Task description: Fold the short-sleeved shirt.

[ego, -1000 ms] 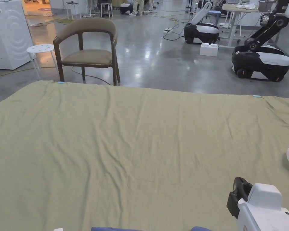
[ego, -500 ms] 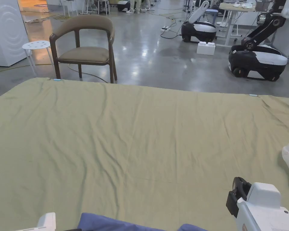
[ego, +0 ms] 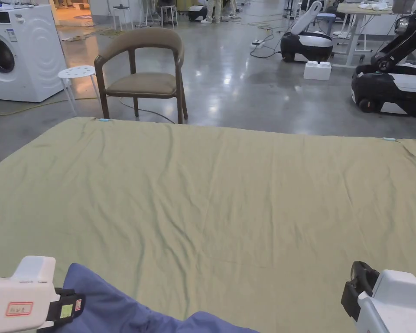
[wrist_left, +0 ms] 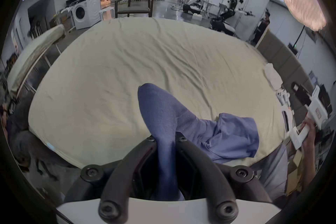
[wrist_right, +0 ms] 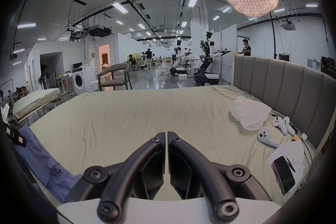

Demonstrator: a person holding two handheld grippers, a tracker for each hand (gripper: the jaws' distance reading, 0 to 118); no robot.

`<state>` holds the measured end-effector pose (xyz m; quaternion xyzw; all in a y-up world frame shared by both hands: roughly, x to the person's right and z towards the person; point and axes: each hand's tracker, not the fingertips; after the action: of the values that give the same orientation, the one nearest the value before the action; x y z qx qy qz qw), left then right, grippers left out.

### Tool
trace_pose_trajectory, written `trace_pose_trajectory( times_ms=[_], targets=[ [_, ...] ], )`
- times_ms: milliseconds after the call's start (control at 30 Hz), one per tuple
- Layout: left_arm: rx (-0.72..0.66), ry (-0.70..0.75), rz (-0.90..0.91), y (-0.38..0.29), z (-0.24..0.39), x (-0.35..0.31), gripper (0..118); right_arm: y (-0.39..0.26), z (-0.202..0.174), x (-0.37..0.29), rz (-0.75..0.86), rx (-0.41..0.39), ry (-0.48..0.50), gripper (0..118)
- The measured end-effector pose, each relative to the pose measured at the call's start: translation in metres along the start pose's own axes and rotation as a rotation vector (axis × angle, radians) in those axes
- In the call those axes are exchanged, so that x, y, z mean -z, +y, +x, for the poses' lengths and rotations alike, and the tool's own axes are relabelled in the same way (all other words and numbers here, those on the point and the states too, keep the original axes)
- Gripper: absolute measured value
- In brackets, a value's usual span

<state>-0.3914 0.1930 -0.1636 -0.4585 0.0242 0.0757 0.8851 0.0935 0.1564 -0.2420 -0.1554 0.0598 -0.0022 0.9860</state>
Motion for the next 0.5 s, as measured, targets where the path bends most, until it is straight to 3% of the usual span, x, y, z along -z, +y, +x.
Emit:
trace_pose_trajectory(
  times_ms=[500],
  targets=[
    [0.192,-0.184,-0.070,-0.017,0.146,0.028,10,-0.009,0.009,-0.002,-0.022,0.022,-0.008,1]
  ],
)
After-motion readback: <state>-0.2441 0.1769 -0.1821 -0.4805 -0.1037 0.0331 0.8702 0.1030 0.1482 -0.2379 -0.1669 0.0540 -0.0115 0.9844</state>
